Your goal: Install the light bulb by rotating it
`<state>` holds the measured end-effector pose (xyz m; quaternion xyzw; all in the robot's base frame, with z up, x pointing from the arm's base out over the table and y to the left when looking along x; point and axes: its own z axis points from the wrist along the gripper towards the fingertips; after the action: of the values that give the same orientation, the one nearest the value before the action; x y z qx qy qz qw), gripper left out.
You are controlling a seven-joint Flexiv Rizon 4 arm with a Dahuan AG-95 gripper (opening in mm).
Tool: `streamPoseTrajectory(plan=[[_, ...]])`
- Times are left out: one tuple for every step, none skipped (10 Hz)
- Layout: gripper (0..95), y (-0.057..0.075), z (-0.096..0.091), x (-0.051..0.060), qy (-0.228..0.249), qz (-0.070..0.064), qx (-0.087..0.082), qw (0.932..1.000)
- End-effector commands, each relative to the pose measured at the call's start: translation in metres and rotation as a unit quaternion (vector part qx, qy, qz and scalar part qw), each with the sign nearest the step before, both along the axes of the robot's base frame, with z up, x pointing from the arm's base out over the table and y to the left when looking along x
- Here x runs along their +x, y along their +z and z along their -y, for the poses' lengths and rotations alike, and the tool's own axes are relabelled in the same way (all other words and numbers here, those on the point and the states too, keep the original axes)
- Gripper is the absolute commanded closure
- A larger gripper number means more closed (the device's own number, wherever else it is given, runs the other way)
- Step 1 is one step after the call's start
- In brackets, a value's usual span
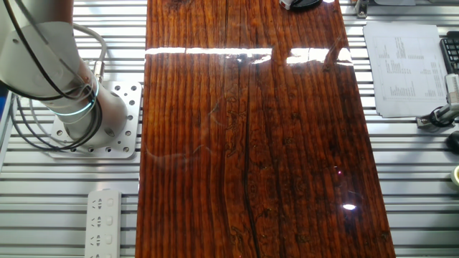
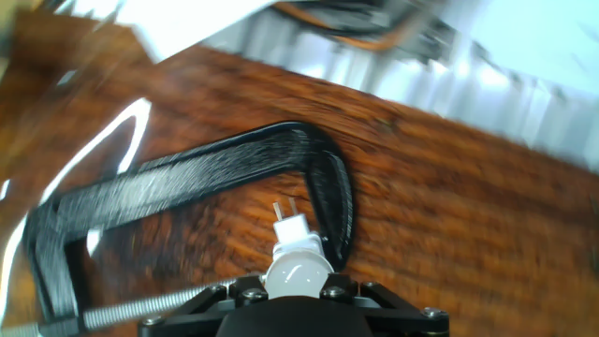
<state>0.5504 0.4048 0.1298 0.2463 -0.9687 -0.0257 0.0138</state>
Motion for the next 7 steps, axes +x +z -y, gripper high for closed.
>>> streamPoseTrajectory(plan=[[38.0, 0.0015, -0.0016, -0.0009, 0.279, 0.005, 0.010, 0.9602], [38.0, 0.0014, -0.0015, -0.0008, 0.314, 0.006, 0.011, 0.9493], [38.0, 0.0014, -0.0015, -0.0008, 0.357, 0.008, 0.012, 0.9341], [19.0, 0.0006, -0.0012, -0.0005, 0.404, 0.009, 0.013, 0.9148], [19.0, -0.0005, -0.0010, -0.0001, 0.448, 0.011, 0.015, 0.8938], [19.0, -0.0007, -0.0009, 0.0000, 0.476, 0.012, 0.016, 0.8792], [19.0, -0.0009, -0.0008, 0.0001, 0.499, 0.013, 0.015, 0.8662]])
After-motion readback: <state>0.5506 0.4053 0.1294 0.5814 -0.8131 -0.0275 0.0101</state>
